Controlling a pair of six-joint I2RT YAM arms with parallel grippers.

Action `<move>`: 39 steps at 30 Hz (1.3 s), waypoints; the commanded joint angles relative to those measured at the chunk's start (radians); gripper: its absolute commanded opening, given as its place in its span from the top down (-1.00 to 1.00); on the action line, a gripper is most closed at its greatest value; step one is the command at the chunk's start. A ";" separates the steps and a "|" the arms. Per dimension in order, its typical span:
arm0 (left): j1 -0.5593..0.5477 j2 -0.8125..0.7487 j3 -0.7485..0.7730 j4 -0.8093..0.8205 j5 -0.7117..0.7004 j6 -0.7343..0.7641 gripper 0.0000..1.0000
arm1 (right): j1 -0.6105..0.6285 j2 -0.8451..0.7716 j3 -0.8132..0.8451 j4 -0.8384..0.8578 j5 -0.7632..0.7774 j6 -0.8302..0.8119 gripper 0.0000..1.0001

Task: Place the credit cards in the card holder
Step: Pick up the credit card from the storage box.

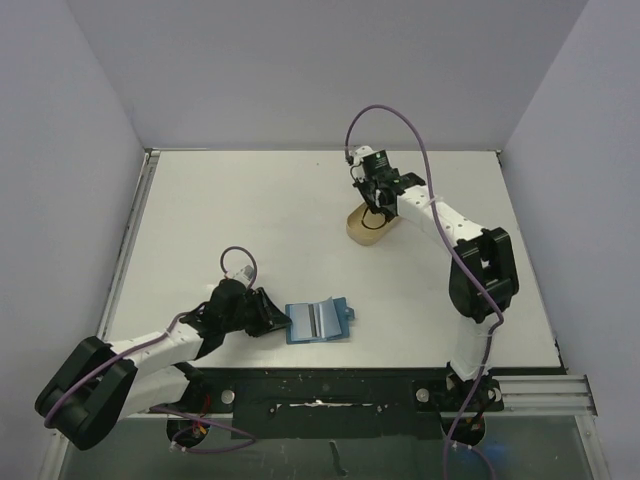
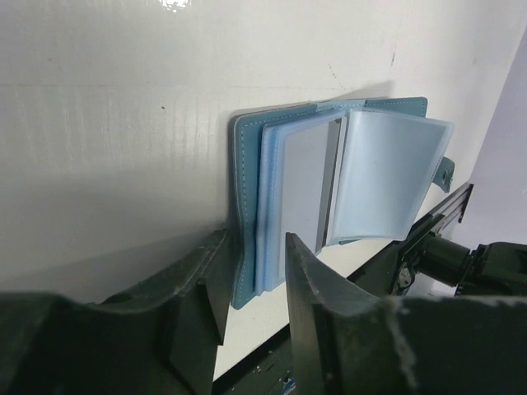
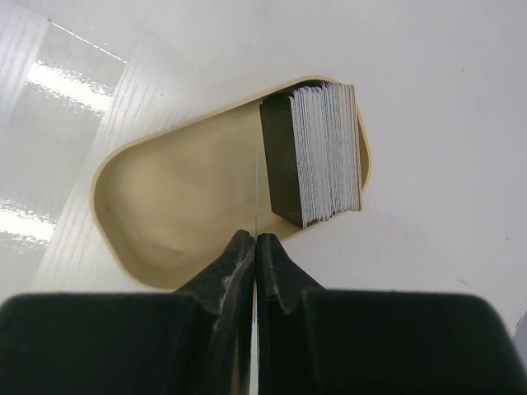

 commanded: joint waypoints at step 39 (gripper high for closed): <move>0.043 -0.244 0.187 0.352 0.121 -0.257 -0.13 | 0.259 -0.905 -0.995 0.929 -0.687 1.101 0.99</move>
